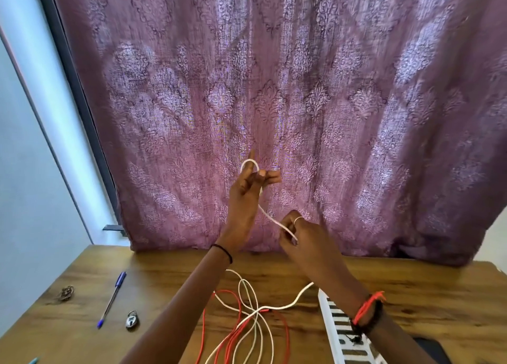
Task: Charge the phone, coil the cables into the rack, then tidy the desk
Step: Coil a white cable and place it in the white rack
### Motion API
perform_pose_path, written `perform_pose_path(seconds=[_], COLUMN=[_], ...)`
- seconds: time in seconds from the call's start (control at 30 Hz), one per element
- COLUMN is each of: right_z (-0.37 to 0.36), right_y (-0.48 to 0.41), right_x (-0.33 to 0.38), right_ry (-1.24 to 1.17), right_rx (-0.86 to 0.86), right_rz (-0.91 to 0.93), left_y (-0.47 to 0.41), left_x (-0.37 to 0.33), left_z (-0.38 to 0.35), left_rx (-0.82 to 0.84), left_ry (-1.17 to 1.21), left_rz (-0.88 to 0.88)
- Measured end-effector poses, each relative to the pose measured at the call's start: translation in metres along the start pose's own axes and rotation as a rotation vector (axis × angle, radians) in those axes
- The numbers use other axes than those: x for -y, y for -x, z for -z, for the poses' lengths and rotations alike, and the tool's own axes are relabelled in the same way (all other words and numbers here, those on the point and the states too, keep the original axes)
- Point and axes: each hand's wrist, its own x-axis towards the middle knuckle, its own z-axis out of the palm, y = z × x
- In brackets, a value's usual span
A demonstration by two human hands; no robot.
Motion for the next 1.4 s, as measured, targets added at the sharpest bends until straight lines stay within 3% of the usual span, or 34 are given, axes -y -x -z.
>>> perform_pose_path(seconds=[0.1, 0.23, 0.43, 0.67, 0.93, 1.2, 1.4], right_z=[0.011, 0.019, 0.022, 0.022, 0.022, 0.026, 0.017], right_y=[0.001, -0.008, -0.026, -0.037, -0.042, -0.047, -0.049], right_x=[0.000, -0.005, -0.005, -0.005, -0.006, -0.007, -0.008], right_ry=[-0.093, -0.156, -0.208, -0.328, -0.531, -0.676, -0.697], right_rx=[-0.029, -0.115, -0.237, -0.258, -0.214, -0.164, -0.149], right_rz=[0.004, 0.109, 0.212, 0.200, 0.152, 0.122, 0.072], left_y=[-0.007, -0.002, 0.010, 0.019, 0.023, 0.024, 0.027], left_x=[0.000, 0.002, -0.006, -0.015, -0.023, -0.023, -0.014], left_z=[0.013, 0.028, 0.032, 0.034, 0.038, 0.038, 0.038], left_rx=[0.043, 0.236, 0.471, 0.473, 0.597, 0.564, 0.491], left_ry=[-0.306, -0.600, -0.660, -0.292, -0.042, 0.102, 0.505], left_rz=[-0.061, -0.066, 0.022, 0.302, 0.441, 0.551, 0.620])
